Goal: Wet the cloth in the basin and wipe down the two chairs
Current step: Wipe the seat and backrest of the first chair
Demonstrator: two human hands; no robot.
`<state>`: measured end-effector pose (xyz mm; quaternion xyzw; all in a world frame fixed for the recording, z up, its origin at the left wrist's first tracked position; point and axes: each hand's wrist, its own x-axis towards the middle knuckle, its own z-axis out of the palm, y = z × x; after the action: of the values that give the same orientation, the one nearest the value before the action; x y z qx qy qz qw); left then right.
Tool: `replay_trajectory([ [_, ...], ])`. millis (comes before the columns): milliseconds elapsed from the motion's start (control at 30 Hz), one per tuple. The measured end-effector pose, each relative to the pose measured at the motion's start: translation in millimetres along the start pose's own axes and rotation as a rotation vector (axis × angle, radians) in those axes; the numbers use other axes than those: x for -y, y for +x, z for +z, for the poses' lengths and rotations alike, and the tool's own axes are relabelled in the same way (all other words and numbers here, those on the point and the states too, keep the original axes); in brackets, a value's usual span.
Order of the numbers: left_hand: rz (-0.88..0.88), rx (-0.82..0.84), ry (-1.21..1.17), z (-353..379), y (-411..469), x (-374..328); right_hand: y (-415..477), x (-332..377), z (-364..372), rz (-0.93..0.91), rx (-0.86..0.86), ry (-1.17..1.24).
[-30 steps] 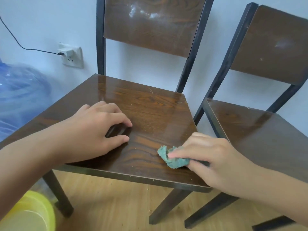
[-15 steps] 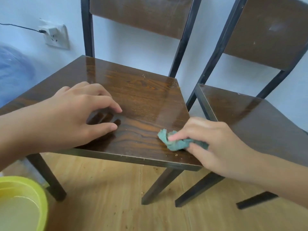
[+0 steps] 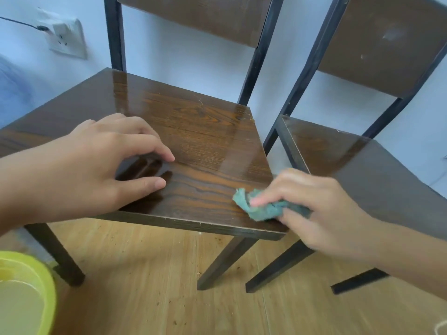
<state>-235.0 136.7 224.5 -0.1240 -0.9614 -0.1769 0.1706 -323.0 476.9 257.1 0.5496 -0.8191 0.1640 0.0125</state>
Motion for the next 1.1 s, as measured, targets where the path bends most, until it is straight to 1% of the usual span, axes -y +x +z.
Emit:
replay_trajectory([
  [67,-0.019,-0.019,-0.011,-3,-4,3,-19,18,-8,-0.128,0.068,0.023],
  [100,-0.028,-0.024,-0.011,-6,-5,6,-16,18,-13,-0.157,0.063,0.021],
  [133,-0.036,-0.025,-0.007,-9,-5,8,-3,12,-16,-0.158,0.018,0.009],
  [233,-0.049,0.011,0.015,-17,-7,15,56,-10,-10,-0.022,-0.132,-0.032],
  [300,-0.054,0.022,0.015,-21,-11,21,74,-15,7,0.043,-0.123,-0.003],
  [333,-0.059,0.02,0.013,-22,-13,23,69,-11,14,0.035,-0.097,-0.002],
  [367,-0.064,0.014,0.01,-24,-16,26,57,-3,19,-0.004,-0.067,0.001],
  [467,-0.089,-0.007,-0.002,-26,-22,30,17,31,14,-0.208,0.059,0.074],
  [500,-0.093,-0.01,-0.012,-27,-23,31,16,36,8,-0.243,0.077,0.108],
  [533,-0.095,-0.01,-0.019,-29,-23,33,26,34,4,-0.237,0.062,0.12],
  [667,-0.138,0.04,-0.052,-45,-23,36,129,-7,14,0.021,-0.208,0.018],
  [733,-0.154,0.059,-0.05,-49,-26,38,170,-18,32,0.146,-0.245,0.008],
  [767,-0.158,0.066,-0.048,-50,-28,38,177,-13,40,0.169,-0.247,0.014],
  [800,-0.159,0.071,-0.048,-51,-29,39,174,-5,46,0.15,-0.237,0.017],
  [867,-0.164,0.078,-0.048,-50,-29,40,147,22,51,0.043,-0.174,0.041],
  [967,-0.169,0.076,-0.033,-48,-30,40,96,65,44,-0.207,0.03,0.131],
  [1000,-0.17,0.078,-0.028,-49,-30,39,90,69,39,-0.254,0.072,0.152],
  [1033,-0.175,0.075,-0.028,-52,-29,38,92,66,33,-0.263,0.069,0.154],
  [1100,-0.192,0.051,-0.044,-59,-27,37,119,51,26,-0.179,-0.063,0.114],
])
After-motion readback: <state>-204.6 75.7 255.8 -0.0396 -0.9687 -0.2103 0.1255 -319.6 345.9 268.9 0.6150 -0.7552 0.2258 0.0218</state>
